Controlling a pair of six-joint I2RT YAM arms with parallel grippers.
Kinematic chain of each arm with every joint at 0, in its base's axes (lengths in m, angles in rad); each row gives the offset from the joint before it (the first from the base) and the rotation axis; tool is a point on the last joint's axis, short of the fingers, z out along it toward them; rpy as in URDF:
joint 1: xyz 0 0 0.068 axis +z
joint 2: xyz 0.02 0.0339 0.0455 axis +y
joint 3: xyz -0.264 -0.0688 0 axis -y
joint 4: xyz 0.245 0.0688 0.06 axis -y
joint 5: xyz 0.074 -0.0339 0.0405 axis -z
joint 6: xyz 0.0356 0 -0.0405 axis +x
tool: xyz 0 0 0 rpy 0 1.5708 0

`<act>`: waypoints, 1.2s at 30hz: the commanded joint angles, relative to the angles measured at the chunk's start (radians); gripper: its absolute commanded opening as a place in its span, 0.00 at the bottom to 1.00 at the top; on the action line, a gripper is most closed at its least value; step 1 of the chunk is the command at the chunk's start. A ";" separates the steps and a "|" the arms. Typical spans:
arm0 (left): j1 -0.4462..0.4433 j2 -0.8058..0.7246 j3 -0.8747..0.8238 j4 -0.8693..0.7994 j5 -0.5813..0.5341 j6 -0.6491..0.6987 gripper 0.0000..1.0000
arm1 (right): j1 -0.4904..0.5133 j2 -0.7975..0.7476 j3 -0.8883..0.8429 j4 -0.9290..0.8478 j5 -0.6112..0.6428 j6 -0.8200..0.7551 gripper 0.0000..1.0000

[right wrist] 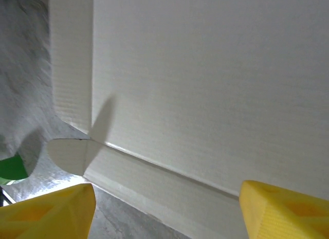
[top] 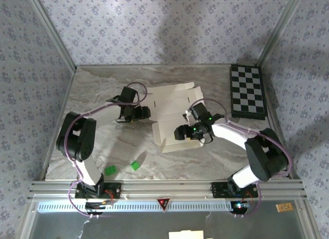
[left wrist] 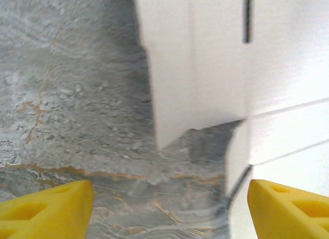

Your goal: Fold the paper box

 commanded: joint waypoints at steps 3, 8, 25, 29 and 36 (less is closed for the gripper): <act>-0.040 -0.060 0.102 -0.015 0.031 0.022 0.78 | -0.098 -0.027 0.085 -0.034 -0.017 -0.004 0.76; -0.110 0.005 0.200 -0.039 0.034 0.014 0.75 | -0.212 0.063 0.172 -0.012 -0.103 -0.016 0.75; -0.139 0.250 0.287 0.001 0.093 -0.006 0.75 | -0.297 0.476 0.452 0.021 -0.208 -0.030 0.71; -0.127 0.232 0.232 0.017 0.096 -0.007 0.75 | -0.274 0.479 0.413 0.032 -0.199 -0.021 0.70; -0.107 0.157 0.103 0.048 0.116 -0.017 0.75 | -0.208 0.388 0.274 0.070 -0.165 0.008 0.70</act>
